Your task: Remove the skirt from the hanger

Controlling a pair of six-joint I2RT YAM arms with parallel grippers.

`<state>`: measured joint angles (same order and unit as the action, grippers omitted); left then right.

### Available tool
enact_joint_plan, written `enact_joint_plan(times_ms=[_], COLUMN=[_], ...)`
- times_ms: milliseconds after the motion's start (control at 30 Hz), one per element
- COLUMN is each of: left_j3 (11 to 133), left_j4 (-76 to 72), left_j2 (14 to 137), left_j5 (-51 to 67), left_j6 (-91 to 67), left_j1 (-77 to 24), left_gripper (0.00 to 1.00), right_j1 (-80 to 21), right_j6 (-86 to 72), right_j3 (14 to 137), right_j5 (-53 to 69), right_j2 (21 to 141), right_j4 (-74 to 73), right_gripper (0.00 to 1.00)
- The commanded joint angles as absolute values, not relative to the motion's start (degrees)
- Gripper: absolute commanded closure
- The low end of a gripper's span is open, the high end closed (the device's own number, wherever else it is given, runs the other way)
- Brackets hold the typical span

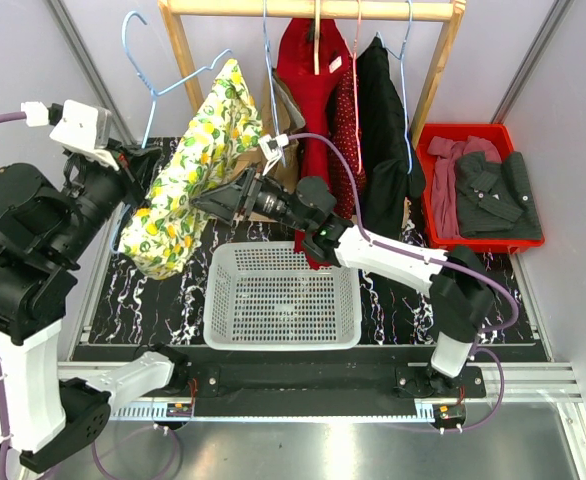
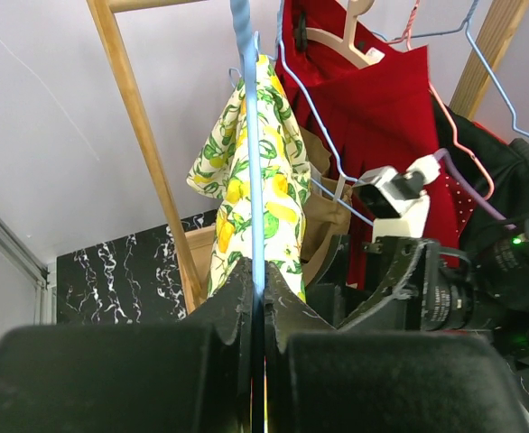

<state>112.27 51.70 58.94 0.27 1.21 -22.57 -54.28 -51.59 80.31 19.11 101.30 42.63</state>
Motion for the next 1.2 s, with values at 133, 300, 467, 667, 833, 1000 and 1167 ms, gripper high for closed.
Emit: enact_joint_plan(times_ms=[133,300,467,667,833,1000,1167], left_j3=[115.1,114.6,112.6,109.8,106.7,100.8,94.2], left_j4=[46.5,46.4,46.4,45.5,45.1,42.0,39.6], left_j2=[57.6,57.7,56.8,56.2,55.5,54.0,54.0], left_j5=[1.5,2.4,1.8,0.2,0.1,-4.3,-6.6], left_j6=[2.0,0.9,1.1,1.8,2.3,3.6,2.9], left_j1=[-22.8,-22.8,-22.7,-22.0,-22.0,-22.0,-22.0], left_gripper=[1.00,1.00,1.00,1.00,1.00,1.00,1.00], right_j1=[-53.9,-53.7,-53.6,-53.6,-53.5,-56.2,-60.5], right_j6=[-49.5,-48.9,-53.0,-60.6,-62.3,-44.6,-24.5], right_j3=[74.5,74.9,78.6,87.5,90.4,90.4,94.2], right_j5=[19.7,19.4,20.0,22.9,26.9,27.0,24.8], right_j2=[95.5,95.4,98.7,103.3,102.0,90.0,81.1], right_j4=[43.3,44.5,50.1,55.3,57.0,40.5,20.5], right_gripper=[0.05,0.05,0.13,0.29,1.00,1.00,1.00])
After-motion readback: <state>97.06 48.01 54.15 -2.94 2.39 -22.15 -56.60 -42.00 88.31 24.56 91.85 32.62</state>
